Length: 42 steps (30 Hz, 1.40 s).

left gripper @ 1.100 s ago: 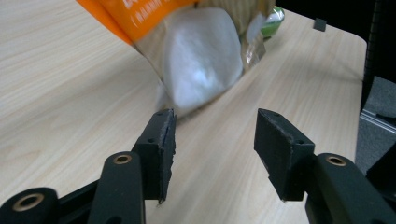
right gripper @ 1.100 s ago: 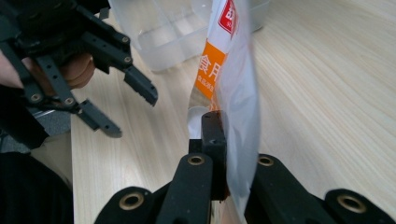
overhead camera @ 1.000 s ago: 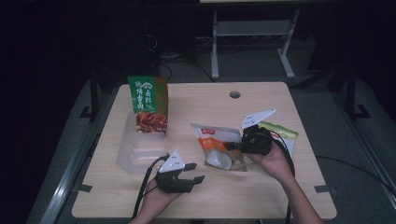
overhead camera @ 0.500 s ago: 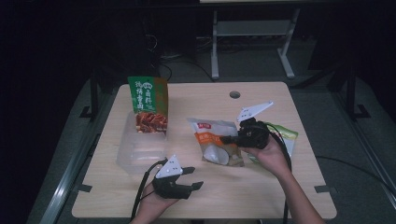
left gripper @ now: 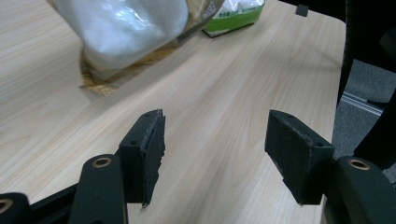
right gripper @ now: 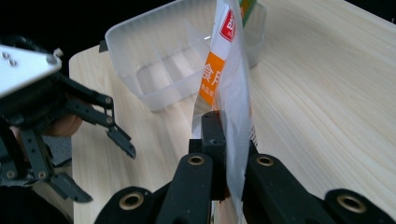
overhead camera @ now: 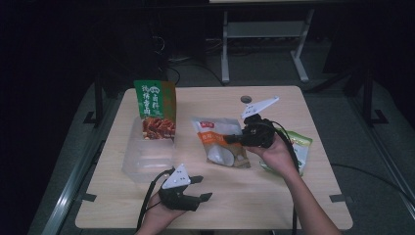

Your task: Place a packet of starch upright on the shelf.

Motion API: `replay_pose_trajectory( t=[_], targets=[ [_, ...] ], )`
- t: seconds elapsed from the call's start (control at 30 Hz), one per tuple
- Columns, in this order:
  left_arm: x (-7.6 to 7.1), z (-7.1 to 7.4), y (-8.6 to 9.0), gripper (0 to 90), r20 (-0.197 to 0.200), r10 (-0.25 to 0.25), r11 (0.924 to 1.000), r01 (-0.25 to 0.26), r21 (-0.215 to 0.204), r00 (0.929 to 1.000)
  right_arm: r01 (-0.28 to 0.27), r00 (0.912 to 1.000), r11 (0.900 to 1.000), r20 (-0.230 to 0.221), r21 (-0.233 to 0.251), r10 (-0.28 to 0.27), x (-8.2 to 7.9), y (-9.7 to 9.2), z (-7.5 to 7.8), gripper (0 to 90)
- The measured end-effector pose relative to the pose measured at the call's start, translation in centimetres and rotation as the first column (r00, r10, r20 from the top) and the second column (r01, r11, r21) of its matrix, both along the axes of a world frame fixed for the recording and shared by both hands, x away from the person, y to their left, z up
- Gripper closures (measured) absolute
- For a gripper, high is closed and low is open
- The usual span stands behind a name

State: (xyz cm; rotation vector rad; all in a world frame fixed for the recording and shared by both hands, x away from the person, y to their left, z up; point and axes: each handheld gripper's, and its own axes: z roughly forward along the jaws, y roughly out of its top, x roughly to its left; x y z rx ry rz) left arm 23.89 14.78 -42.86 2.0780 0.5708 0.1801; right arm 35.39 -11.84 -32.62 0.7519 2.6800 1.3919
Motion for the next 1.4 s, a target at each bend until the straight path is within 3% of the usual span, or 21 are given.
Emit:
replay_pose_trajectory(
  t=[0.9,1.4],
  targets=[
    [-0.4,-0.1,0.2,35.8,-0.007,-0.009,0.9999,0.009,-0.006,0.9999,-0.076,0.9967,0.9963,0.029,0.039,0.075,1.8,5.9,3.3,90.0],
    [-1.1,0.2,0.6,33.2,-0.014,-0.014,0.9999,0.014,0.0,0.9998,-0.145,0.988,0.9881,0.06,0.049,0.142,2.7,10.0,4.6,90.0]
  ],
)
